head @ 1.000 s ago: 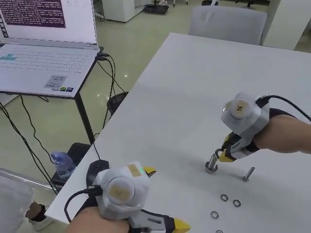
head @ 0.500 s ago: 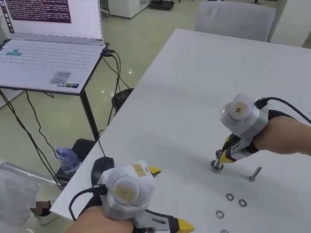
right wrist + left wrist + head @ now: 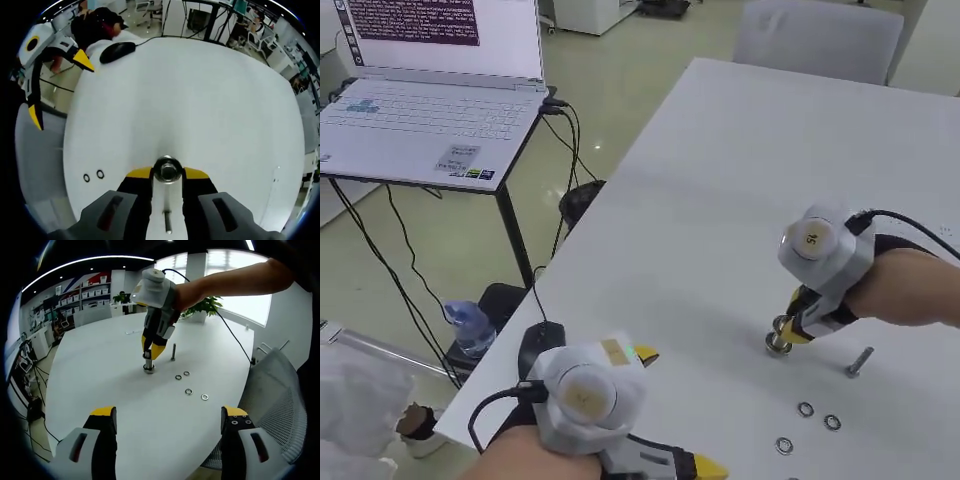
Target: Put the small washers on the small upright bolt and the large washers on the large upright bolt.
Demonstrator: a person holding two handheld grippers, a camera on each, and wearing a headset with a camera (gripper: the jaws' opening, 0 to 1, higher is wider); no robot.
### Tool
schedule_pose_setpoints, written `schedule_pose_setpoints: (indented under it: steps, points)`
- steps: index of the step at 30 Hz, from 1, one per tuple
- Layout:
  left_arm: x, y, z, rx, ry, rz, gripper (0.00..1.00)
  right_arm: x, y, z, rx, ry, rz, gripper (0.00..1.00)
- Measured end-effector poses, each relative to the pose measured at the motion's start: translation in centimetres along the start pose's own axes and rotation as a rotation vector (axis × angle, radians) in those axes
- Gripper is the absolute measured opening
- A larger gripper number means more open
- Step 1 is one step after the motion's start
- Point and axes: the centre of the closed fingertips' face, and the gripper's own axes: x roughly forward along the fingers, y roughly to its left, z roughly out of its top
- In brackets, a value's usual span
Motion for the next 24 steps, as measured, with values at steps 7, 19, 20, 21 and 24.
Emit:
schedule_pose_setpoints:
  steps: [7,19,20,21,24]
  points:
    - [-0.4,0.0,-0.2,-0.007,-0.006,0.007,0.86,1.0,0.3,-0.2,0.001,0.019,0.002,0.22]
    - [-0.5,0.0,-0.3,-0.017,-0.003,0.01,0.85,2.4,0.6,-0.9,0.028,0.033,0.029,0.22]
    - [-0.5,0.0,-0.3,-0.017,-0.003,0.011,0.85,2.5,0.6,-1.0,0.023,0.036,0.023,0.22]
    - [-0.5,0.0,-0.3,-0.016,-0.004,0.012,0.85,2.5,0.7,-1.0,0.024,0.037,0.026,0.22]
    - [-0.4,0.1,-0.2,-0.015,-0.006,0.013,0.85,2.4,0.7,-1.1,0.016,0.04,0.022,0.22]
